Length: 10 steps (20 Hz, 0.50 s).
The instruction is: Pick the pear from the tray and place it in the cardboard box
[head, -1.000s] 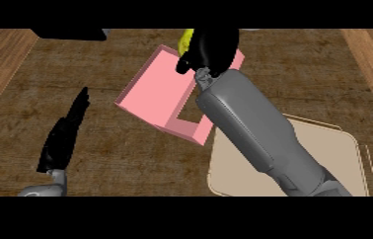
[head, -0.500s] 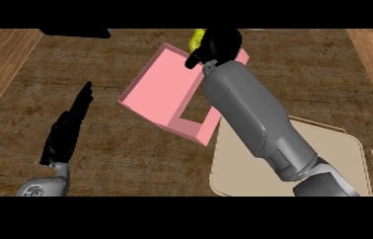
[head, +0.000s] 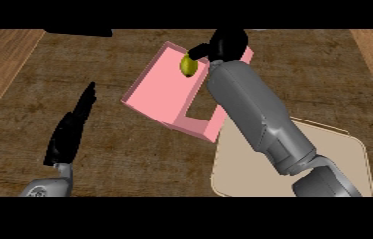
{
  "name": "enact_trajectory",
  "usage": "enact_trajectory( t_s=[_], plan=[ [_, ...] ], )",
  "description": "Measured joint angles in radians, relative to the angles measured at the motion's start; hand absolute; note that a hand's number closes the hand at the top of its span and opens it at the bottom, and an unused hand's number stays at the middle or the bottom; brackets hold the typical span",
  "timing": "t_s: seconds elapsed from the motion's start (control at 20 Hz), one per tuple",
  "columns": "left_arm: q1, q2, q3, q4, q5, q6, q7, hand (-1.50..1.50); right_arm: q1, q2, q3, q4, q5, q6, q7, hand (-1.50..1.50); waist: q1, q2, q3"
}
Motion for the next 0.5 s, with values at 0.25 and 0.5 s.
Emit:
enact_trajectory(
  t_s=[0.25,0.5],
  plan=[
    [0.025,0.002,0.006,-0.001,0.001,0.002,-0.013,0.00,0.010,-0.001,-0.045,-0.023,-0.005,-0.202,-0.055,-1.50,-0.017,-0.007,0.000],
    [0.033,0.015,0.033,0.003,0.015,-0.001,-0.013,0.00,0.062,-0.003,-0.095,-0.107,-0.051,-0.345,-0.142,-1.50,-0.044,-0.015,0.001]
  ],
)
